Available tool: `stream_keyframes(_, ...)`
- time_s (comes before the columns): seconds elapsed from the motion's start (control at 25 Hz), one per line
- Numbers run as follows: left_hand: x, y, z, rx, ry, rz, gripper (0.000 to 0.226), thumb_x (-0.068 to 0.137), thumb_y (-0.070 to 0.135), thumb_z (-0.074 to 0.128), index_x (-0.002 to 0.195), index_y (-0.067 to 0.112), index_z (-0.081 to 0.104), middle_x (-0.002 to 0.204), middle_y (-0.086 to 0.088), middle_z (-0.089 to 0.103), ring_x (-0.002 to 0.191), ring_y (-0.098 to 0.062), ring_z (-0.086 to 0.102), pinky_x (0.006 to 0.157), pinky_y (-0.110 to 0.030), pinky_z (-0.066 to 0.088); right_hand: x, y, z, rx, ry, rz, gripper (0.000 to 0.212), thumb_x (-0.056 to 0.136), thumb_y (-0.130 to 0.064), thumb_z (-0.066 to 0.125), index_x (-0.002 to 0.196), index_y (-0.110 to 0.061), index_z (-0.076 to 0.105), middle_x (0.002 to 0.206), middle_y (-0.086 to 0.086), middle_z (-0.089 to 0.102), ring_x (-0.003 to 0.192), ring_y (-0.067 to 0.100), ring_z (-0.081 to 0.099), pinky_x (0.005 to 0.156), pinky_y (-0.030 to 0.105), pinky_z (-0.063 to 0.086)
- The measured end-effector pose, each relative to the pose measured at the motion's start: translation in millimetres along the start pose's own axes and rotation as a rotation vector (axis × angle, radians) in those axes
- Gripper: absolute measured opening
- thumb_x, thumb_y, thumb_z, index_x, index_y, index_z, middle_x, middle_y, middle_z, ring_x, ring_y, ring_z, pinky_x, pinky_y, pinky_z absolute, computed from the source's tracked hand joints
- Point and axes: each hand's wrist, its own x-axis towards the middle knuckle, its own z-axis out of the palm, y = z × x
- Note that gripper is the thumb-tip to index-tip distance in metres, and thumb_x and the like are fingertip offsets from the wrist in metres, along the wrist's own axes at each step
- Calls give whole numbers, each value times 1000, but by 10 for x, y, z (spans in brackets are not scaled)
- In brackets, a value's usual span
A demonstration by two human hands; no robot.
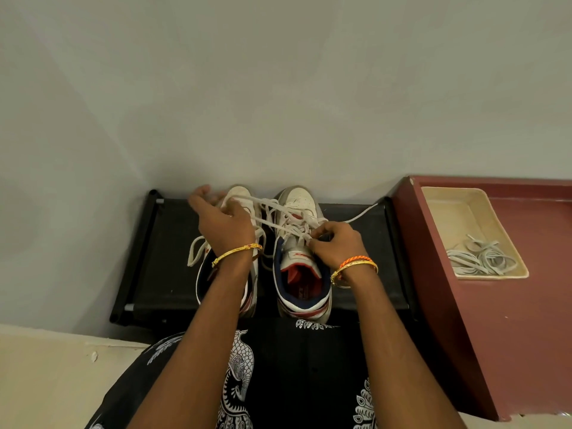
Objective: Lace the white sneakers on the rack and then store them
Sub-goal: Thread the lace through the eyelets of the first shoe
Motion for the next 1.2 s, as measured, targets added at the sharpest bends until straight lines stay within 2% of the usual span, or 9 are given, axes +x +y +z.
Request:
stream_keyframes(0.12, -56, 6, -34, 340, -32, 305, 66, 71, -9, 55, 132, 12, 41, 137, -14, 32, 119, -23, 41, 93, -15, 39, 55, 3, 5, 134, -63, 37, 17, 89, -21, 57, 98, -19, 71, 96, 1, 64, 89, 16, 59, 78, 26, 47)
stream_keyframes(0.2, -185, 45, -5, 629, -205, 436, 44, 74, 8, 62, 116, 18, 56, 128, -7, 42, 118, -23, 37, 91, -31, 35, 113, -34, 3, 222, -145, 27, 28, 91, -10, 47, 97, -22, 72, 103, -2, 66, 97, 15, 59, 81, 22, 44)
stream_keyframes(0.28, -320, 36, 33, 781, -471, 445, 25, 78, 22, 61, 103, 21, 62, 116, -2, 50, 114, -22, 41, 94, -38, 33, 171, -84, -17, 245, -236, 56, 34, 90, -4, 42, 97, -19, 71, 99, -6, 65, 93, 11, 58, 73, 20, 46)
stream_keyframes(0.4, -383, -128, 51, 956, -656, 397, 35, 80, 28, 60, 114, 18, 57, 122, -6, 47, 117, -26, 43, 96, -41, 40, 220, -97, -81, 306, -328, 123, 36, 89, 1, 39, 98, -13, 71, 86, -6, 61, 81, 8, 53, 57, 23, 46)
stream_keyframes(0.52, -373, -191, 57, 945, -637, 261, 41, 86, 21, 60, 124, 10, 46, 126, -12, 44, 112, -31, 50, 89, -39, 45, 318, -10, -124, 329, -323, 82, 31, 88, 8, 45, 103, -3, 70, 90, -2, 64, 76, 6, 52, 45, 18, 42)
stream_keyframes(0.68, -389, -194, 76, 838, -568, 103, 35, 87, 18, 59, 116, 4, 44, 115, -13, 52, 101, -31, 56, 76, -34, 42, 423, 82, -166, 296, -365, 21, 34, 86, 15, 48, 109, 1, 68, 87, 6, 63, 74, 10, 55, 41, 14, 43)
stream_keyframes(0.88, -373, -209, 94, 783, -578, -37, 24, 89, 15, 55, 109, 1, 54, 106, -13, 61, 99, -29, 57, 74, -29, 39, 441, 144, -131, 190, -436, -27, 49, 84, 21, 36, 111, -7, 67, 94, 6, 62, 89, 29, 57, 54, 22, 53)
stream_keyframes(1.0, -383, -210, 108, 781, -574, -45, 27, 90, 13, 52, 114, 1, 56, 111, -14, 62, 104, -29, 56, 78, -29, 40, 472, 143, -65, 66, -293, -193, 36, 84, 13, 52, 92, -16, 72, 95, 3, 67, 101, 26, 62, 88, 38, 53)
stream_keyframes(1.2, -436, -210, 113, 866, -577, 13, 25, 91, 11, 50, 113, 0, 55, 113, -20, 62, 108, -37, 55, 85, -36, 43, 463, 239, 24, 130, -103, -188, 13, 87, -3, 62, 84, -16, 64, 83, -3, 62, 86, 15, 56, 80, 31, 46)
